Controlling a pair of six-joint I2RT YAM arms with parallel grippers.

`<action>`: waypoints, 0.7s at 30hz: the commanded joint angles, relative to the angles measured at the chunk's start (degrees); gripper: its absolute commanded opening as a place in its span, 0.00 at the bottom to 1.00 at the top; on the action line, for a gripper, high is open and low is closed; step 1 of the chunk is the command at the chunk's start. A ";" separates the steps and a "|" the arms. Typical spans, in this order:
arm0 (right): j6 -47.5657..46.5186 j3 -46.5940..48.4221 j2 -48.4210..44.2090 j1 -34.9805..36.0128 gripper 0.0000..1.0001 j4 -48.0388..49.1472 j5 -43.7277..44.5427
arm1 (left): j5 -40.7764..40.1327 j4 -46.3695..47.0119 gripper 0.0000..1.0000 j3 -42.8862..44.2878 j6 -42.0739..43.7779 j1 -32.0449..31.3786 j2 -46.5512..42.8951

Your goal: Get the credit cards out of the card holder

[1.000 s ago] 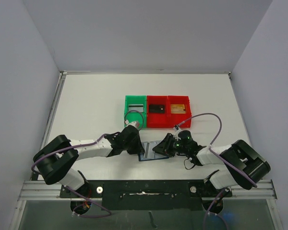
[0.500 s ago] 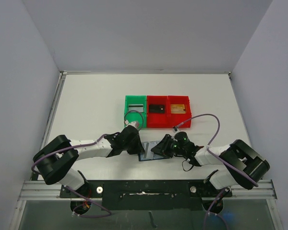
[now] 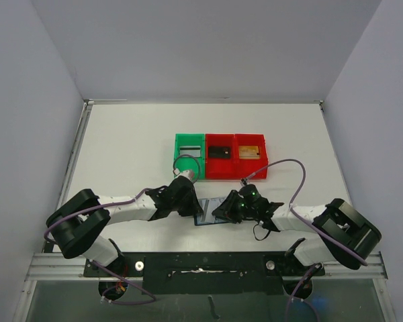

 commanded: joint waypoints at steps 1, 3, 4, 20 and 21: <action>-0.31 2.68 2.43 1.15 0.23 -7.18 4.10 | -0.95 -2.64 0.00 -2.31 0.39 -0.04 2.19; -0.31 3.29 3.30 1.25 0.23 -7.32 4.40 | -0.79 -2.09 0.00 -2.84 0.04 -0.14 2.52; -0.27 3.33 3.68 1.26 0.23 -6.59 4.27 | -0.65 -1.70 0.00 -3.15 -0.20 -0.12 2.63; 0.26 -2.42 3.98 -0.82 0.16 18.92 1.09 | 0.64 0.68 0.00 -4.92 -1.60 -0.22 2.47; 0.27 -2.78 3.59 -1.17 0.14 19.58 0.96 | 0.60 0.52 0.00 -4.80 -1.60 -0.18 2.44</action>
